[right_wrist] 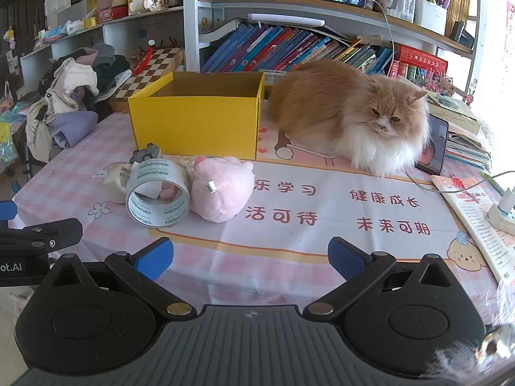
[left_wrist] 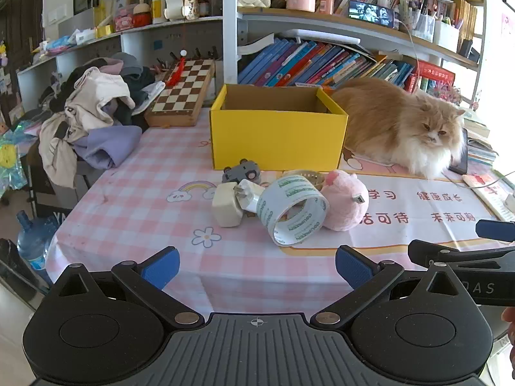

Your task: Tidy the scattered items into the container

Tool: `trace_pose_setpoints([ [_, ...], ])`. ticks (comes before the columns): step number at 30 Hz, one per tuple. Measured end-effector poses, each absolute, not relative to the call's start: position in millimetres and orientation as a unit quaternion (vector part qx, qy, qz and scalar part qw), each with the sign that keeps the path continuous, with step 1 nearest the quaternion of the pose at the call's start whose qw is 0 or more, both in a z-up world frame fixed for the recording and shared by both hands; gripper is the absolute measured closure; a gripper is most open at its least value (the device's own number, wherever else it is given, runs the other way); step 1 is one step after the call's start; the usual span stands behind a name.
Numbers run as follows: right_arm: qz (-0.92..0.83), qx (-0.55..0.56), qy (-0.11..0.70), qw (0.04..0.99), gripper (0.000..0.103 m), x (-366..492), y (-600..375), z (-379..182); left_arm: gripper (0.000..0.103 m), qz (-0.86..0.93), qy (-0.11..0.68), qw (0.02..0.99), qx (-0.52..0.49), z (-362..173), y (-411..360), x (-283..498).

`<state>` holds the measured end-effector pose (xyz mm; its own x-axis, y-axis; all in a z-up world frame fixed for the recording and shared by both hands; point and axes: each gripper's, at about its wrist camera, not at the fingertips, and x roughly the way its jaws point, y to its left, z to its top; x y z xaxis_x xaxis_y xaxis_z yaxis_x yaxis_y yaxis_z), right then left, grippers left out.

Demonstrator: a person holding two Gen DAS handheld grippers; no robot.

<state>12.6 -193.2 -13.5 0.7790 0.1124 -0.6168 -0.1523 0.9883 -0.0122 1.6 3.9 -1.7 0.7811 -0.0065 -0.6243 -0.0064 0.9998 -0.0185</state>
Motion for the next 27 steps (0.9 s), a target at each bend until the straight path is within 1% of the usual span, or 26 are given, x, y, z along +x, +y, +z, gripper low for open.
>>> trace_pose_setpoints([
  [27,0.070,-0.032,0.325,0.943,0.000,16.0,-190.2,-13.0,0.000,-0.005,0.334,0.942,-0.004,-0.3,2.6,4.3],
])
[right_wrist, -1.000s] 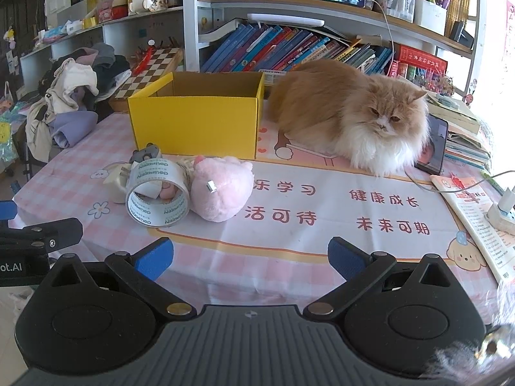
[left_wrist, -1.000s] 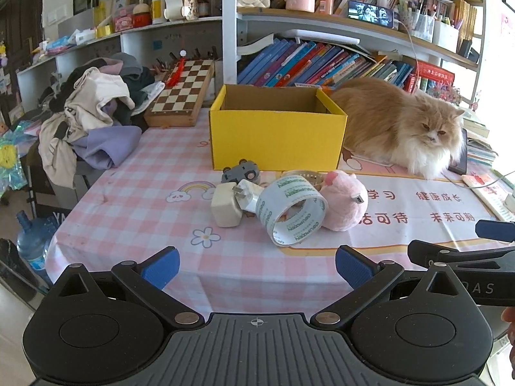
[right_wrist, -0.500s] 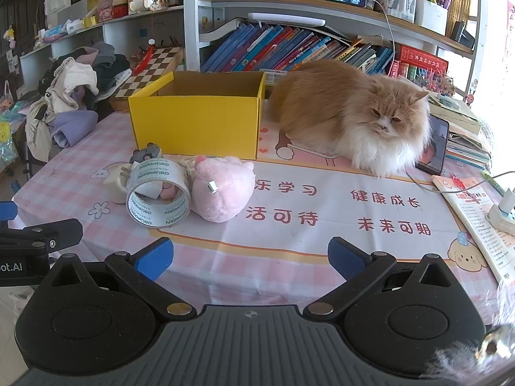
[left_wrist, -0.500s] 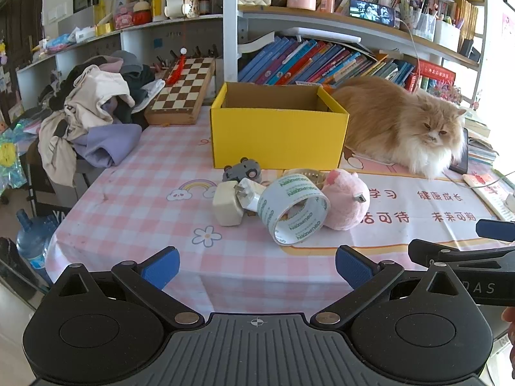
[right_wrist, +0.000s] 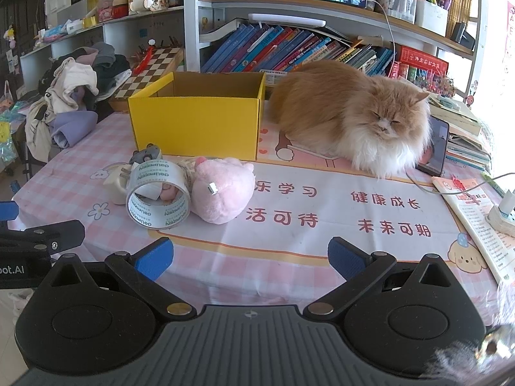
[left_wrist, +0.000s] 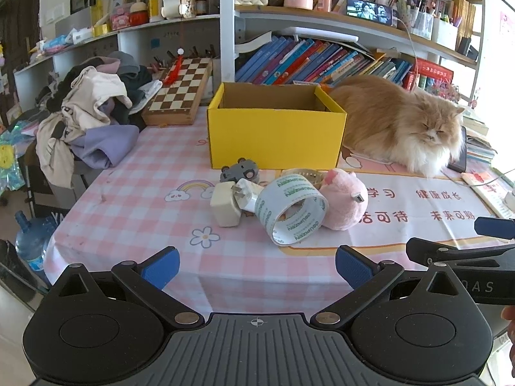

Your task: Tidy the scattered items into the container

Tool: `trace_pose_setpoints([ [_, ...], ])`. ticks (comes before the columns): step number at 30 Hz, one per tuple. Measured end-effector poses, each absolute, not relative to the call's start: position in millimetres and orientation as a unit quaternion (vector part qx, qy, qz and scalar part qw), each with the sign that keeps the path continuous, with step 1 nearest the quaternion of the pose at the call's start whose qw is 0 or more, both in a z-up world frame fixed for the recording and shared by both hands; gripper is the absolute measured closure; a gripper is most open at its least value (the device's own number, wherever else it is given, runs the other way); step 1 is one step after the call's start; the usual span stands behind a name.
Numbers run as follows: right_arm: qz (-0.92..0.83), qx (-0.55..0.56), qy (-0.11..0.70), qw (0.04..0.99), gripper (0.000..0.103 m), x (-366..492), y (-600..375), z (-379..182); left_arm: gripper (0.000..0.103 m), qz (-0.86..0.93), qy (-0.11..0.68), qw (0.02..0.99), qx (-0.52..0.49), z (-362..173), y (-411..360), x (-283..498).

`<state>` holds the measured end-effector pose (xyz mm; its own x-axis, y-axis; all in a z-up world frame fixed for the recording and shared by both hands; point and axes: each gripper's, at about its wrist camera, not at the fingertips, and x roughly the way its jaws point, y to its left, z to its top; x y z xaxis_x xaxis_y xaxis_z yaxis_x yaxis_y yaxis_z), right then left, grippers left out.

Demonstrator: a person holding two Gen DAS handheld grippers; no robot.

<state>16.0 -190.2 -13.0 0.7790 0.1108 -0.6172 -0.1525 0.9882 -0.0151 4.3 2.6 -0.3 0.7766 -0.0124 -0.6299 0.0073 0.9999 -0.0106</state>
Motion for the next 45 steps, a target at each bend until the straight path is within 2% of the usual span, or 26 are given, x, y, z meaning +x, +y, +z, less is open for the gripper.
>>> trace_pose_setpoints([
  [45,0.085,-0.034,0.313,0.945,0.000,3,-184,-3,0.000,0.001,0.297,0.955,0.002,14,7,-9],
])
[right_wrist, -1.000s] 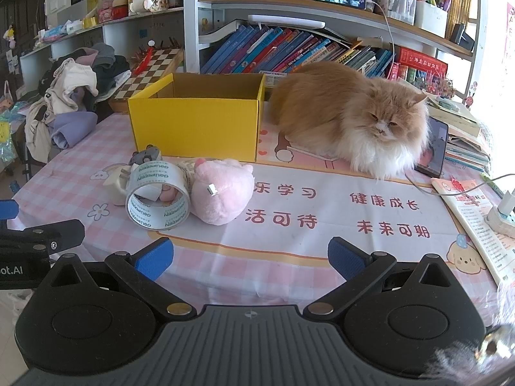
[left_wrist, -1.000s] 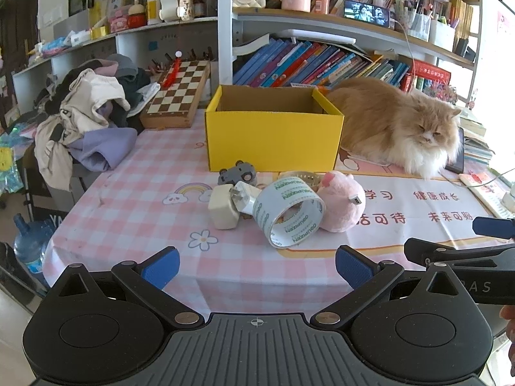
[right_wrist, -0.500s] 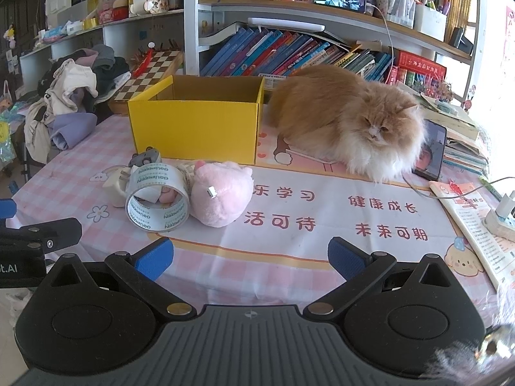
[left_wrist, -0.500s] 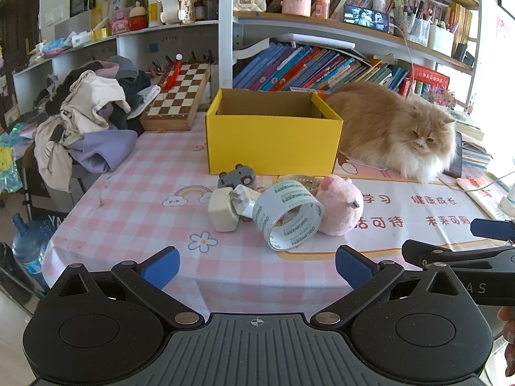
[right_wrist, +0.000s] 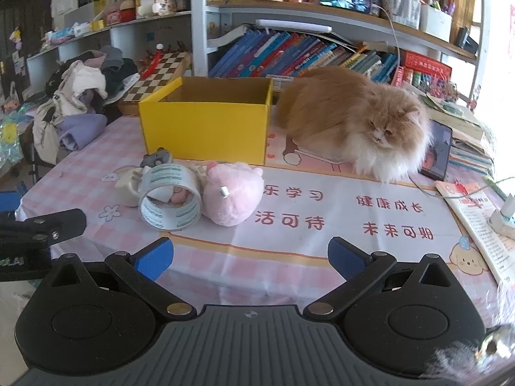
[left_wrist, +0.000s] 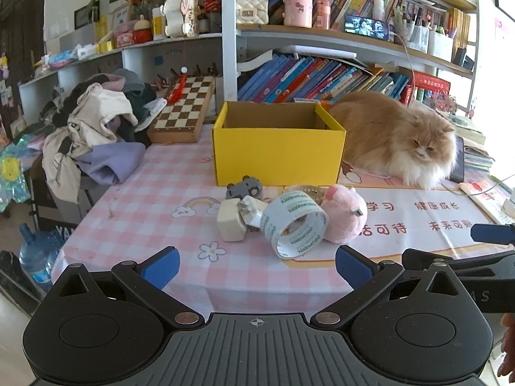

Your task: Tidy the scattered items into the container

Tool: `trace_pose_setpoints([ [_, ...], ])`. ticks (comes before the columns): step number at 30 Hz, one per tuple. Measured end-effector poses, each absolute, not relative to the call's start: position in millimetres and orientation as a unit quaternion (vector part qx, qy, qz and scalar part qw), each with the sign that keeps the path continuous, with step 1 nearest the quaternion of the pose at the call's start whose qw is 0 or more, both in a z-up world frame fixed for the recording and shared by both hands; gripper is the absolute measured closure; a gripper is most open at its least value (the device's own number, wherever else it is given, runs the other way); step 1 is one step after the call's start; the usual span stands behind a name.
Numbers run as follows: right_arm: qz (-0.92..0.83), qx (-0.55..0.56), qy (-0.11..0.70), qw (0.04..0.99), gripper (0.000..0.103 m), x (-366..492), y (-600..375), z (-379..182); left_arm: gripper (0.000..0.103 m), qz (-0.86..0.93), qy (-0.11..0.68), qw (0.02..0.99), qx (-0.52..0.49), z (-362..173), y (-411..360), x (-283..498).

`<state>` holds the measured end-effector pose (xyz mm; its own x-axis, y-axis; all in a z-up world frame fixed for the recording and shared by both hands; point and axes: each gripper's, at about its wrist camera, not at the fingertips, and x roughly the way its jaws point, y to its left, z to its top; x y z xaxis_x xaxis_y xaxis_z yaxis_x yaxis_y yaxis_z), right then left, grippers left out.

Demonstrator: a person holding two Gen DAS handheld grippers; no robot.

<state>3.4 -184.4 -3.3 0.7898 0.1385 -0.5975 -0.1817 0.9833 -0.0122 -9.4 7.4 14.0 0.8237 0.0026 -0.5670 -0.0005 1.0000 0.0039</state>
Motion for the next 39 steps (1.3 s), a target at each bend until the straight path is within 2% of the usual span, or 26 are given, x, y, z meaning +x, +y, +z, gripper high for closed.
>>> trace_pose_setpoints([
  [18,0.059,-0.038,0.309,0.948,0.000,-1,-167,0,0.000,-0.037,0.301,0.953,0.005,11,17,-14],
  [39,0.038,-0.015,0.326,0.944,0.000,2,-128,-4,0.000,-0.076,0.332,0.940,-0.010,-3,65,0],
])
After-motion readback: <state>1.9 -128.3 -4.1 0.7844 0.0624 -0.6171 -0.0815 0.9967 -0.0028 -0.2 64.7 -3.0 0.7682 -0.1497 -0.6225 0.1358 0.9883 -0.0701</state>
